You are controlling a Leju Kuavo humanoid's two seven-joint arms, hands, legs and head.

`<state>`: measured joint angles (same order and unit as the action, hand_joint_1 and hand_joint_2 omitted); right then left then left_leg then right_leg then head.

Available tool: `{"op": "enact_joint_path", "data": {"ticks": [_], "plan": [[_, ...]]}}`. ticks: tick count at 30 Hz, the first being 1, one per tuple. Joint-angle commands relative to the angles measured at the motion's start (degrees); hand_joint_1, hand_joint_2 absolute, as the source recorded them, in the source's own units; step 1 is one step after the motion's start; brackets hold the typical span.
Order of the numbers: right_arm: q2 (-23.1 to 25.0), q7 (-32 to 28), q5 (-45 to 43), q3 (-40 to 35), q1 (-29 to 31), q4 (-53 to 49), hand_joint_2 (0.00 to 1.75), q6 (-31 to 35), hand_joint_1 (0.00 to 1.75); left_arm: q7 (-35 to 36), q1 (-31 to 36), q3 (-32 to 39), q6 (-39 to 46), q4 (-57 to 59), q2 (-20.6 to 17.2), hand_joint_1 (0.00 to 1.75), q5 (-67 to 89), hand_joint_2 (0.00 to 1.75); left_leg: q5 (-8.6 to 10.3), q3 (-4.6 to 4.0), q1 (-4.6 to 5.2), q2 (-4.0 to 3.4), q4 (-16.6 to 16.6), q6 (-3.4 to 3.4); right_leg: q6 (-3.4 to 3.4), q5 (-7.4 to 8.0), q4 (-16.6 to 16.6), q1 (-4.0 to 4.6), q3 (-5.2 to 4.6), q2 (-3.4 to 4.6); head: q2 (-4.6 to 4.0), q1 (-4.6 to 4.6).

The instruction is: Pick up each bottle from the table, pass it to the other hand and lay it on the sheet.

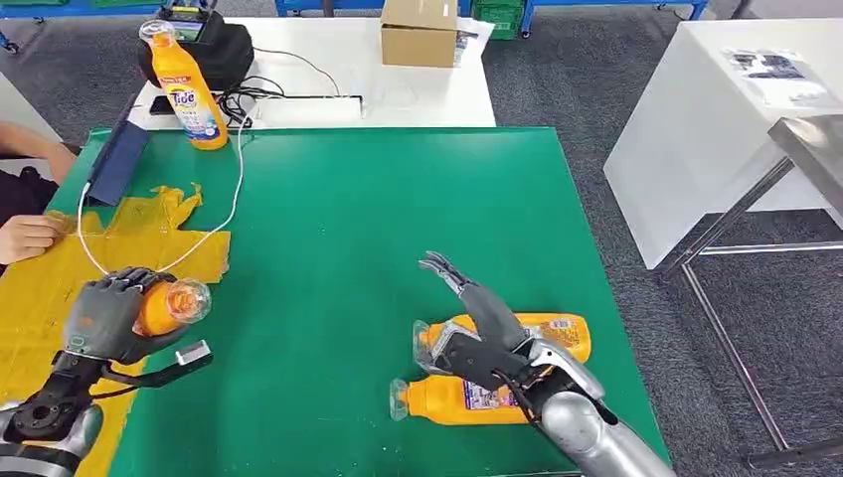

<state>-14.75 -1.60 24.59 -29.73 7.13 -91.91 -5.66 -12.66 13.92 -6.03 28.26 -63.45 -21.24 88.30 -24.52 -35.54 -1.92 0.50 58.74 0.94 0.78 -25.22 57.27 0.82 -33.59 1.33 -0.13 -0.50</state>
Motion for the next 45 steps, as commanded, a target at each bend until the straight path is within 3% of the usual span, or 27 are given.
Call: {"op": "enact_joint_path", "data": {"ticks": [1,2,3,6,7,10,11,15,18,21,24,27,28,30,31,32,33,36,39,45], "plan": [[-2.95,-3.37,2.23,-0.32,-0.48,-2.86,1.75,0.51,0.00,0.14,-1.20,-5.98,-2.56,6.52,0.37,1.75,1.70,1.75,0.05,0.35,0.15,-0.07,-0.25,-0.19,0.12,0.02,-0.15,-0.12,0.27,-0.07,0.00,0.00],[-3.70,-4.65,3.76,0.07,-1.83,-4.96,1.75,1.11,0.00,7.58,-0.39,-16.89,-1.05,9.47,-3.51,1.75,1.70,1.75,0.03,0.34,0.16,-0.05,-0.21,-0.15,0.11,-0.01,-0.11,-0.13,0.26,-0.06,0.00,0.00],[-4.47,-4.75,3.75,0.63,-3.41,-7.03,1.75,0.81,0.00,8.66,-0.13,-19.79,0.44,13.82,-2.98,1.75,1.70,1.75,0.02,0.34,0.15,0.00,-0.18,-0.12,0.09,-0.04,-0.07,-0.13,0.28,-0.09,0.00,0.00],[-14.18,-5.96,0.36,2.83,-9.94,-14.88,1.75,-1.69,0.00,5.23,-0.51,-20.31,3.09,21.60,-0.81,1.75,1.70,1.75,0.03,0.70,0.27,0.08,-0.43,-0.24,0.18,-0.08,-0.28,-0.22,0.64,-0.25,0.00,0.00],[-16.31,-6.21,0.09,3.81,-11.72,-16.62,1.75,-1.80,0.00,4.20,-0.95,-19.84,4.05,22.08,-0.60,0.00,1.51,1.75,0.01,0.54,0.24,0.08,-0.28,-0.17,0.14,-0.09,-0.14,-0.21,0.51,-0.18,0.00,0.02],[-26.47,-6.61,-2.94,9.85,-22.47,-24.99,1.75,-3.21,0.00,-1.63,-2.49,-16.16,5.78,20.61,0.26,0.00,-2.79,1.75,-0.10,0.57,0.32,0.16,-0.21,-0.22,0.20,-0.17,-0.13,-0.32,0.59,-0.27,0.00,0.04],[-28.17,-5.62,-2.89,10.76,-25.33,-26.52,1.75,-3.47,0.00,-2.33,-2.37,-14.94,5.25,19.50,0.53,0.00,-3.56,0.00,-0.13,0.46,0.37,0.20,-0.14,-0.18,0.19,-0.18,-0.06,-0.35,0.48,-0.27,0.00,0.02],[-28.04,-2.68,2.83,5.38,-27.00,-24.20,1.75,-1.72,0.00,-3.94,1.01,-14.93,0.16,21.55,0.70,0.00,-2.43,0.00,-0.15,0.44,0.34,0.37,-0.18,-0.18,0.19,-0.19,-0.16,-0.35,0.44,-0.48,0.00,-0.02],[-27.51,-1.37,5.00,-1.26,-22.94,-20.10,1.75,0.79,0.00,-5.41,3.70,-17.97,-7.00,26.35,-1.73,0.00,-0.99,0.00,-0.24,0.60,0.27,0.19,-0.21,-0.21,0.30,-0.18,-0.24,-0.33,0.64,-0.21,0.00,0.04],[-28.47,0.50,4.21,-3.54,-20.45,-17.60,1.75,0.04,0.00,-2.72,5.87,-19.76,-5.04,31.12,-3.34,0.00,1.21,0.00,-0.19,0.80,0.30,-0.04,-0.39,-0.26,0.29,-0.04,-0.30,-0.35,0.80,-0.02,0.00,0.02],[-32.12,3.31,4.78,-3.29,-22.33,-18.71,1.75,1.42,0.00,-3.34,5.94,-16.55,-1.46,31.86,-2.05,0.00,-2.88,0.00,-0.23,1.09,0.33,-0.09,-0.53,-0.22,0.22,-0.06,-0.25,-0.36,1.02,0.07,0.00,0.04],[-33.11,5.56,6.64,-3.30,-24.12,-19.14,1.75,3.67,0.00,-10.93,4.05,-8.69,-1.32,26.81,0.62,0.00,-15.08,0.00,-0.20,1.27,0.40,-0.09,-0.61,-0.25,0.15,-0.03,-0.24,-0.42,1.06,0.01,0.00,0.07],[-32.61,6.35,7.93,-3.36,-24.54,-18.92,1.75,4.87,0.00,-15.69,3.23,-5.00,-4.17,23.79,2.27,0.00,-21.81,0.00,-0.18,1.30,0.35,-0.02,-0.61,-0.20,0.04,0.00,-0.24,-0.37,1.09,-0.04,0.00,0.07],[-31.43,7.31,9.58,-4.24,-24.12,-17.78,1.75,5.90,0.00,-16.81,2.86,-1.84,-8.58,19.19,4.18,0.00,-26.56,0.00,-0.06,1.39,0.37,0.10,-0.72,-0.19,0.06,0.01,-0.32,-0.39,1.09,-0.19,0.00,0.07],[-30.37,8.25,11.26,-4.60,-23.24,-16.66,1.75,6.78,0.00,-22.06,2.43,3.15,-15.77,16.12,6.77,0.00,-36.86,0.00,-0.01,1.39,0.34,0.12,-0.65,-0.14,0.04,-0.02,-0.27,-0.36,1.09,-0.19,0.00,0.07],[-28.80,8.58,12.23,-4.57,-21.99,-14.98,1.75,6.82,0.00,-22.80,2.41,5.04,-19.80,13.65,7.71,0.00,-40.19,0.00,0.00,1.41,0.33,0.11,-0.68,-0.13,0.04,-0.01,-0.30,-0.36,1.09,-0.18,0.00,0.07],[-26.69,8.43,12.16,-4.28,-20.06,-12.43,1.75,5.57,0.00,-25.21,2.99,9.37,-29.10,10.70,10.33,0.00,-49.81,0.00,0.08,1.41,0.34,0.15,-0.80,-0.18,0.08,0.05,-0.42,-0.35,1.13,-0.27,0.00,0.07],[-22.03,6.54,14.21,-2.96,-15.52,-6.35,1.75,2.58,0.00,-23.48,3.54,14.48,-42.80,3.97,13.93,0.00,-62.63,0.00,0.11,1.38,0.29,0.13,-0.82,-0.18,0.10,0.12,-0.47,-0.31,1.15,-0.24,0.00,0.04],[-18.32,4.75,16.02,-1.17,-12.15,-1.98,1.75,-0.56,0.00,-21.25,2.63,16.79,-48.58,-0.91,15.41,0.00,-69.46,0.00,0.16,1.21,0.25,0.05,-0.75,-0.23,0.11,0.17,-0.45,-0.27,0.98,-0.15,0.00,0.07],[-17.53,4.24,16.64,-0.62,-11.34,0.15,1.75,-2.23,0.00,-20.33,1.90,17.61,-51.07,-2.72,15.65,0.00,-72.43,0.00,0.11,1.05,0.39,-0.11,-0.66,-0.19,0.12,0.10,-0.25,-0.36,0.76,0.04,0.00,0.04]]}}
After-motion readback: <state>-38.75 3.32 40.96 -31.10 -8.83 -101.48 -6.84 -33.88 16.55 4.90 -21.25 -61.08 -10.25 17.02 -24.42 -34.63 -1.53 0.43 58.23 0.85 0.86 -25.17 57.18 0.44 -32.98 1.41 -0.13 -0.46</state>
